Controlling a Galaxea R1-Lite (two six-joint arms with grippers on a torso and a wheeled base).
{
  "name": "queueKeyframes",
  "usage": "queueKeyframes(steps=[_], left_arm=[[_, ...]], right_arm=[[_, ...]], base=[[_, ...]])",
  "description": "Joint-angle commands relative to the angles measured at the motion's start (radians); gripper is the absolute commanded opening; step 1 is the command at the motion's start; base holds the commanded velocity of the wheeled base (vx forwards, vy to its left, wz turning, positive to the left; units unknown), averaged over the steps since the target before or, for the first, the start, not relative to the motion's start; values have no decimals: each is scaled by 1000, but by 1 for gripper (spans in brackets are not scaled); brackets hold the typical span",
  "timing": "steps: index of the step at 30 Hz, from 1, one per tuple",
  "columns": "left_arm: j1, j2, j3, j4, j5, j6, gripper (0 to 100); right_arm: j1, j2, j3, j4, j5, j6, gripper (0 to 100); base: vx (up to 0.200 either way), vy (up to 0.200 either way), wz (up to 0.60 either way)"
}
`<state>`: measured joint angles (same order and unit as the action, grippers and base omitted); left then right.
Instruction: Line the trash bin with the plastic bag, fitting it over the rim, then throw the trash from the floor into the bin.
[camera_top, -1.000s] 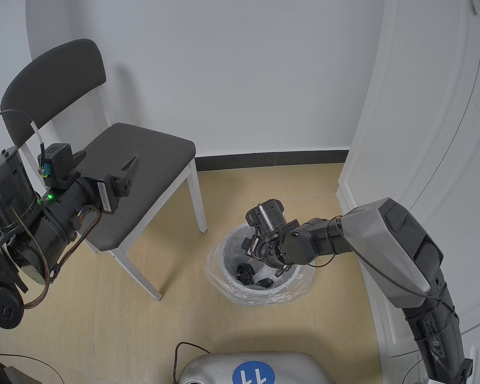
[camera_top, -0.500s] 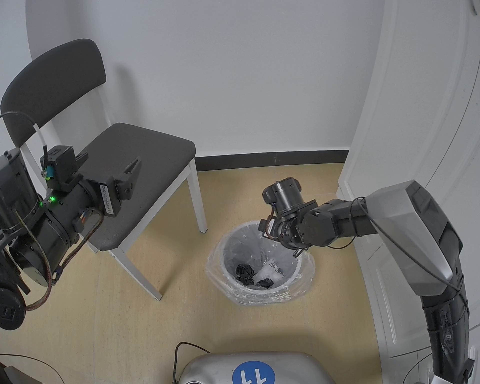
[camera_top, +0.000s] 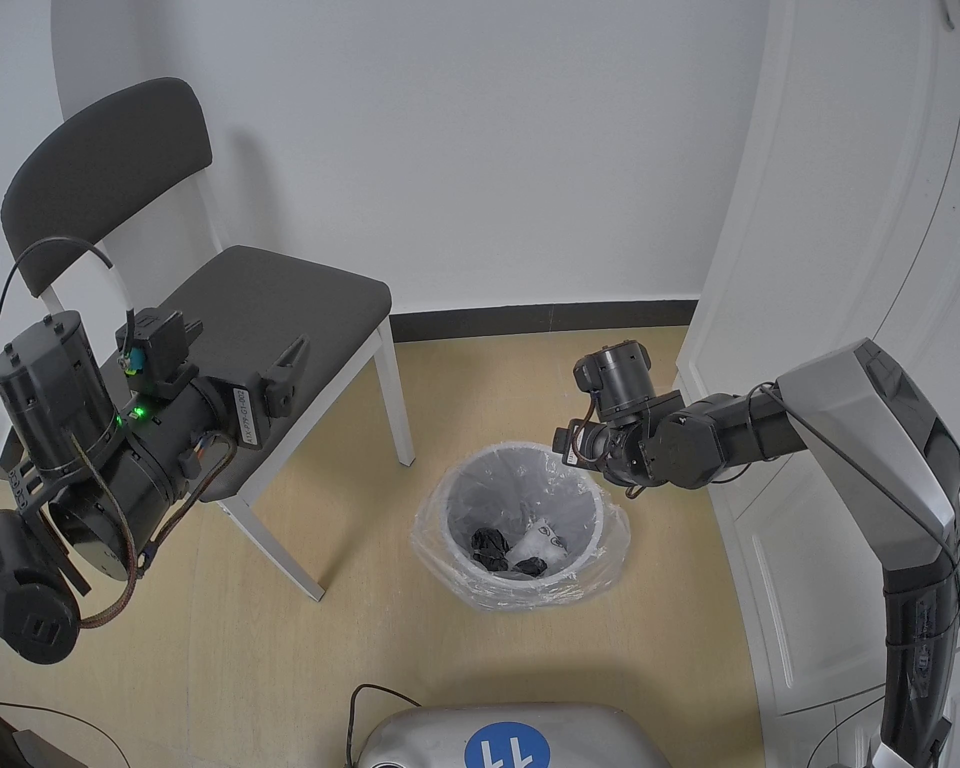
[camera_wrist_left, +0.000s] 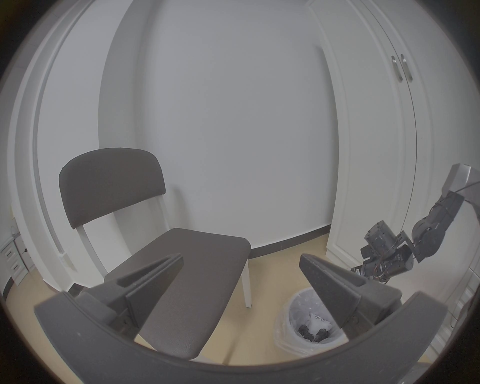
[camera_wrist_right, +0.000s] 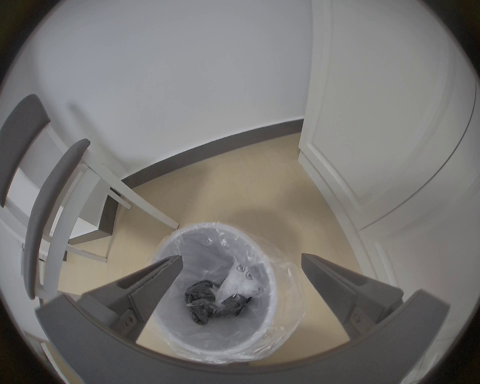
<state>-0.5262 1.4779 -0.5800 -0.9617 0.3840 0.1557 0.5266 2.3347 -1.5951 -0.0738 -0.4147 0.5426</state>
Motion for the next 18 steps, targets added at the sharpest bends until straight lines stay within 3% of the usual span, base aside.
queueKeyframes(steps=[1,6,11,12,13,15,18], left_arm=[[-2,32,3,-3,-1,1,100],[-2,42,3,-3,-1,1,100],[-5,47,5,-3,-1,1,100],[-5,47,5,-3,-1,1,100],[-5,53,3,-3,-1,-1,100],[-5,58,5,-3,-1,-1,100],[-5,59,5,-3,-1,-1,100]], right_arm=[[-25,-46,127,-116,5,-95,100],[-83,-41,273,-357,36,-262,100],[-163,-23,466,-693,218,-446,100],[-163,-23,466,-693,218,-446,100],[-212,5,558,-865,324,-573,100],[-244,34,607,-968,375,-659,100],[-275,74,641,-1055,399,-770,100]], base=[[0,0,0],[0,0,0],[0,0,0],[0,0,0],[0,0,0],[0,0,0],[0,0,0]])
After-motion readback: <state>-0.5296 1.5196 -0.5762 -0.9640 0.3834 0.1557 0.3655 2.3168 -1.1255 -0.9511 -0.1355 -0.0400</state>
